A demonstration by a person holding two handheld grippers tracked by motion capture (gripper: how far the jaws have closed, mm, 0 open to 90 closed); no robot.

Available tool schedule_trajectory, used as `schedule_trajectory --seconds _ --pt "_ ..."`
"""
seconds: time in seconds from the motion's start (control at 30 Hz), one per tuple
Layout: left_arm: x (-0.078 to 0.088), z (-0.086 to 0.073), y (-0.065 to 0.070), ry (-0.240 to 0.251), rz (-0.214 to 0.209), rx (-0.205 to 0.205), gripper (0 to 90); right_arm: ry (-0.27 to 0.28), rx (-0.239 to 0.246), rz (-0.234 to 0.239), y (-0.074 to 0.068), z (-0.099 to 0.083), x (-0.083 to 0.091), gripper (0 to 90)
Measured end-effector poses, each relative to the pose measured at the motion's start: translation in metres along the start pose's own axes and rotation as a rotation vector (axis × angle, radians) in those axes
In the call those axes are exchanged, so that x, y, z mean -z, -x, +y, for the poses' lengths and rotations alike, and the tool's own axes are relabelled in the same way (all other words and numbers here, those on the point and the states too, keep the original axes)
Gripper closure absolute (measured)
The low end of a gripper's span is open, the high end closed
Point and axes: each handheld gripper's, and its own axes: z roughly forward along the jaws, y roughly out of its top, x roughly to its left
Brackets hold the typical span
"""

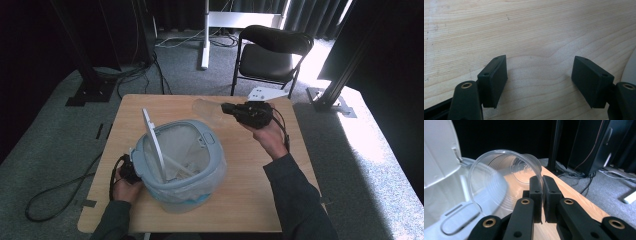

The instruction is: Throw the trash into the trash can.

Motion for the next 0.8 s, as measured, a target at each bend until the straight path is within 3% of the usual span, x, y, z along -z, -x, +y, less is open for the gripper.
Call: schedule_trajectory --seconds 0.8 --pt "0.0 0.0 0.0 0.0 0.0 -0.001 28.8 0.013 0.083 0.126 -0.04 0.02 -0.009 86.4"
